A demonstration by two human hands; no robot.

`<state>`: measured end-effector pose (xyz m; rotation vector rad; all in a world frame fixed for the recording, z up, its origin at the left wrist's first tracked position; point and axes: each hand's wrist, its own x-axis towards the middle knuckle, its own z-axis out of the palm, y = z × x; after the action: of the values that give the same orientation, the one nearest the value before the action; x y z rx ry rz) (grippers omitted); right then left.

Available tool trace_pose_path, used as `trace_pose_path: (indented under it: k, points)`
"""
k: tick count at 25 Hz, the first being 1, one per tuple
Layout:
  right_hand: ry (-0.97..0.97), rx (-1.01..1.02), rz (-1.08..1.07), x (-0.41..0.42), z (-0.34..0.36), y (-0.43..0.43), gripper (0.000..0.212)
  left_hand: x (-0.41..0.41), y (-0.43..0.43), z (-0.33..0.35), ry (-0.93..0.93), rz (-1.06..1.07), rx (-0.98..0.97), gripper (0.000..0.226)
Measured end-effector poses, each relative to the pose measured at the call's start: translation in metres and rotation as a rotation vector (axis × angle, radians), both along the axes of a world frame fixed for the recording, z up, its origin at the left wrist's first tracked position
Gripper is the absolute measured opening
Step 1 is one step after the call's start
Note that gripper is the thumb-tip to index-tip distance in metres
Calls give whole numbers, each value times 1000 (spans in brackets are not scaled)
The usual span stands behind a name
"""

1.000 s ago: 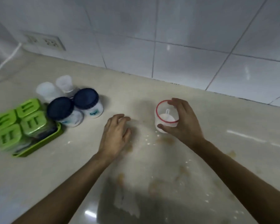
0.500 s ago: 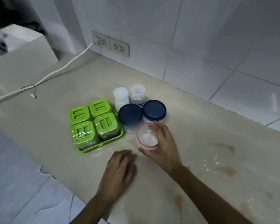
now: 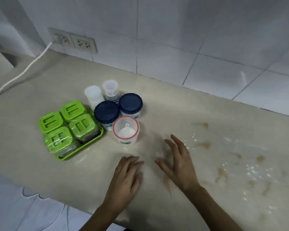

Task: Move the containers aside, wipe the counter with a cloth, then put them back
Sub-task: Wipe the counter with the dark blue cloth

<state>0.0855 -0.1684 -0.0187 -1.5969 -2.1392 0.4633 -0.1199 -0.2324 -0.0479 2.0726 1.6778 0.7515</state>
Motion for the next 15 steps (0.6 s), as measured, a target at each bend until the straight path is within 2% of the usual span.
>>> trace_pose_path:
  k: [8,15]
  points:
    - [5,-91,-569,188,-2,-136,67,145,-3,11,27,-423,102,30]
    - [-66,-81,-763,312,-7,-205,64,279,-36,22,146,-644,170,35]
